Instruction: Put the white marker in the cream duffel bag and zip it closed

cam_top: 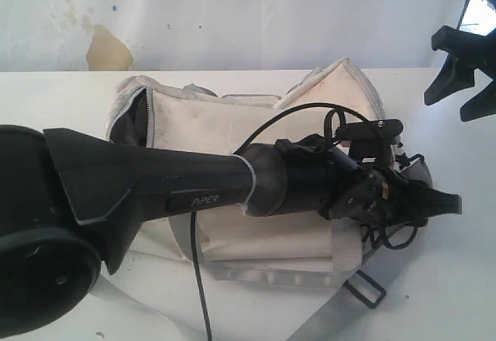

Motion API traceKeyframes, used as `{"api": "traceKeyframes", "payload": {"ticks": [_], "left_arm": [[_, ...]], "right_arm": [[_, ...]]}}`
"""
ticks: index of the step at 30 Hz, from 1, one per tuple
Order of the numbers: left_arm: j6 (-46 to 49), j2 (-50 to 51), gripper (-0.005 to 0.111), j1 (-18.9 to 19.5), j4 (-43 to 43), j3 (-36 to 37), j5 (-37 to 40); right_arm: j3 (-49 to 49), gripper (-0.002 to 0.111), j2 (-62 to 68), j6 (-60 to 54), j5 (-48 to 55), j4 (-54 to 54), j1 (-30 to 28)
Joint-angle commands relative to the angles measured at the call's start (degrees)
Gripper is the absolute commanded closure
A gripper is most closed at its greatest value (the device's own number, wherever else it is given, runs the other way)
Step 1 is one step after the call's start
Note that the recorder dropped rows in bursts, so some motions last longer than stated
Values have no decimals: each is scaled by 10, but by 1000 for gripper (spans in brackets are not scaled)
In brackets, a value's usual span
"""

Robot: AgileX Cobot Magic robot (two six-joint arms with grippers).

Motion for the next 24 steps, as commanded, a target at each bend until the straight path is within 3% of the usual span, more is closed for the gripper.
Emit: {"api": "traceKeyframes", "payload": {"ticks": [1,9,24], "left_arm": [[0,15,54,0,-4,-5,-37],[0,15,56,13,87,-5,88],[-50,-10,56,20,134,-5,58]], "right_arm": [[0,57,-5,-7,1,4,-4],[0,57,-5,1,4,4,-4],[0,57,-5,1,4,4,-2]]}}
